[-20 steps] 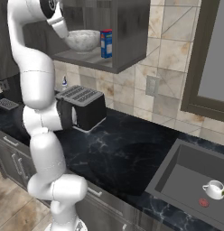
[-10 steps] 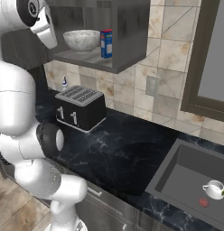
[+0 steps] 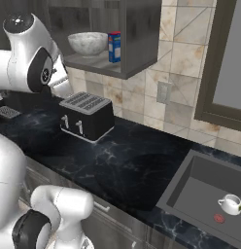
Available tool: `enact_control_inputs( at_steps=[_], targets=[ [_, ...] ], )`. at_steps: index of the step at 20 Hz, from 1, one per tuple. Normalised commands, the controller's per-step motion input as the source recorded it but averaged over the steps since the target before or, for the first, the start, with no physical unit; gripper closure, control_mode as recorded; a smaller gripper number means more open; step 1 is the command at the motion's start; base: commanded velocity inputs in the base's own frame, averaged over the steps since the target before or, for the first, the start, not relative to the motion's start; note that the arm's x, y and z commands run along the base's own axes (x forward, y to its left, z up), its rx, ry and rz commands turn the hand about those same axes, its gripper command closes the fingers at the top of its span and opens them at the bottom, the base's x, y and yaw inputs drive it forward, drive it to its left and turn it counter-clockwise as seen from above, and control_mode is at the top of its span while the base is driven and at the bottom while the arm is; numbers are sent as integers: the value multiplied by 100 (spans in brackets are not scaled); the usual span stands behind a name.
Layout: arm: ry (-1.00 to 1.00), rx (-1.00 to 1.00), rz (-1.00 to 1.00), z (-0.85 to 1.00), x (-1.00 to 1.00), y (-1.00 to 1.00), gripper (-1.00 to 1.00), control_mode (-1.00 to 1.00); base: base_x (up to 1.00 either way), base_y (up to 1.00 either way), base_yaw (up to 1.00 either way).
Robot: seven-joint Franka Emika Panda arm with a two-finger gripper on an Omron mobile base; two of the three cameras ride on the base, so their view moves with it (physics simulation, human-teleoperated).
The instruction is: Pick the mug and place it in the sink. Pick the bowl and place it in the open cabinet and then close the cabinet.
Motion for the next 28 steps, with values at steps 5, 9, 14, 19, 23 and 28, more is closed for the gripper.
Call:
enact_control_inputs(
  at_steps=[5, 9, 14, 19, 23, 28],
  targets=[
    [-43, 0, 15, -20, -100, -5, -100, -100, 0, 0, 0],
    [-44, -2, 10, 3, -98, 1, -100, -100, 0, 0, 0],
    [-30, -6, 0, 15, -72, 24, -100, -100, 0, 0, 0],
    [-20, -7, 0, 5, -56, 41, -100, -100, 0, 0, 0],
    [-13, -4, 0, 0, -44, 58, -100, -100, 0, 0, 0],
    [-2, 0, 0, -1, -35, 67, -100, -100, 0, 0, 0]
  ],
)
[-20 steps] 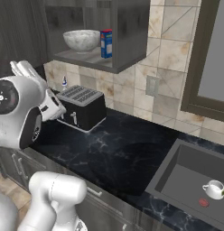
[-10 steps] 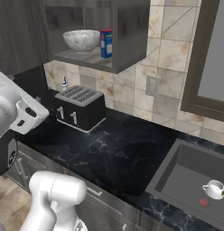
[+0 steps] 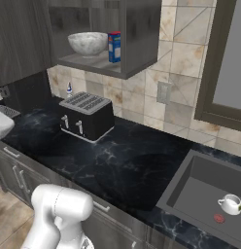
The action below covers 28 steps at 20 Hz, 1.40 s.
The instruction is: Pick the mug and place it in the sink. Pick the bowl and place it in the open cabinet and then close the cabinet.
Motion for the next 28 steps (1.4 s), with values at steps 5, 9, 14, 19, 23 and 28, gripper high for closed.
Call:
enact_control_inputs(
  at_steps=[5, 9, 14, 19, 23, 28],
  targets=[
    [0, 0, 0, -7, -16, 73, -100, -100, 0, 0, 0],
    [0, 2, 0, -24, -3, 70, -100, -100, 0, 0, 0],
    [0, 5, 0, -40, 0, 68, -100, -100, 0, 0, 0],
    [-3, 9, 0, -47, 0, 50, -100, -100, 0, 0, 0],
    [-8, 9, 0, -40, 0, 31, -100, -100, 0, 0, 0],
    [-7, 8, 0, -29, 1, 6, -100, -100, 0, 0, 0]
  ],
)
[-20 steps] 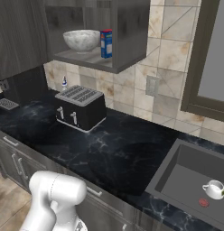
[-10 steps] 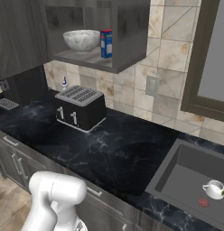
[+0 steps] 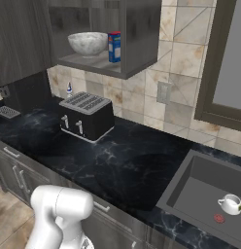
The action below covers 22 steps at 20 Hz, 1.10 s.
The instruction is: Pick the mug and place it in the sink. Pick the bowl and place it in the open cabinet and then close the cabinet.
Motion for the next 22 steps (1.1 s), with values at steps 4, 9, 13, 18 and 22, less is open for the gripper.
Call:
enact_control_inputs(
  at_steps=[4, 9, 13, 18, 22],
  targets=[
    [-7, 7, -1, -19, 10, 0, -100, -100, 0, 0, 0],
    [-7, 6, -4, -18, 22, 7, -100, -100, 0, 0, 0],
    [-6, 4, -8, -20, 39, 24, -100, -100, 0, 0, 0],
    [0, 9, -7, -23, 45, 24, -100, -100, 0, 0, 0],
    [0, 11, -3, -12, 33, 11, -100, -100, 0, 0, 0]
  ],
)
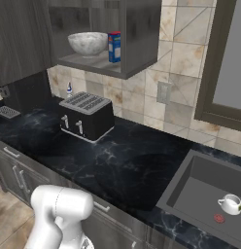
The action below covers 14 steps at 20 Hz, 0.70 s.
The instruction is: Pick the mug and place it in the sink. Pick the bowl and place it in the open cabinet and then close the cabinet.
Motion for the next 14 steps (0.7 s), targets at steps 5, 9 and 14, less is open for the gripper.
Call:
enact_control_inputs(
  at_steps=[5, 9, 14],
  targets=[
    [0, 8, 0, -6, 36, 25, -100, -100, 0, 0, 0],
    [0, 3, 0, 0, 41, 26, -100, -100, 0, 0, 0],
    [0, 2, 0, 0, 36, 24, -100, -100, 0, 0, 0]
  ],
)
